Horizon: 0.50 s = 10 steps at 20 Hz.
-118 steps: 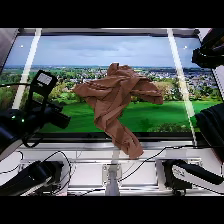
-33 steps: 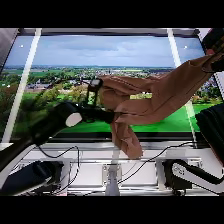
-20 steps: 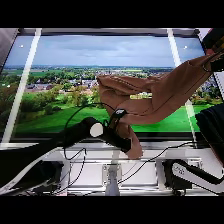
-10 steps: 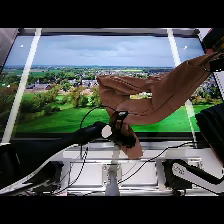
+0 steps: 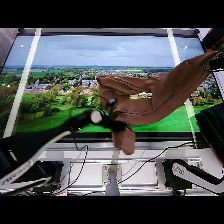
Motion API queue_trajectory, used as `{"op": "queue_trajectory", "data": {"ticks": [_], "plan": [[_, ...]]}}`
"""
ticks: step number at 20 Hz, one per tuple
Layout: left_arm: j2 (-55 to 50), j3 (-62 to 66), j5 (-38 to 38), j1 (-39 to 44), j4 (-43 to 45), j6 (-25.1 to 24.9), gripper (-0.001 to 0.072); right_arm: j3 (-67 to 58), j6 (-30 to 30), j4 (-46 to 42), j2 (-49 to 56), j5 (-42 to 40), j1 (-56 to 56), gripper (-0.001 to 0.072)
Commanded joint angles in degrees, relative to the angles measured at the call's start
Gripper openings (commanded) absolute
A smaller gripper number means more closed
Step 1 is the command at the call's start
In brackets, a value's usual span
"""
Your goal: Fold the clothes and pants, and hang the long-sleeved shirts on hangers.
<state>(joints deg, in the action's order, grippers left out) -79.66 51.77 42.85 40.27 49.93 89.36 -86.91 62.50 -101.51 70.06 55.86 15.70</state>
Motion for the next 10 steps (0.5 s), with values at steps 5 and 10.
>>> {"op": "queue_trajectory", "data": {"ticks": [5,10], "plan": [[16.79,4.17,8.41,-41.92,14.75,-4.33,0.0024,-0.04,0.0,5.84,0.0,-3.5,-0.04,0.0033],[19.3,19.04,8.24,-55.3,14.8,-7.37,0.0023,-0.07,0.02,6.71,-0.02,-3.69,-2.62,0.0033]]}}
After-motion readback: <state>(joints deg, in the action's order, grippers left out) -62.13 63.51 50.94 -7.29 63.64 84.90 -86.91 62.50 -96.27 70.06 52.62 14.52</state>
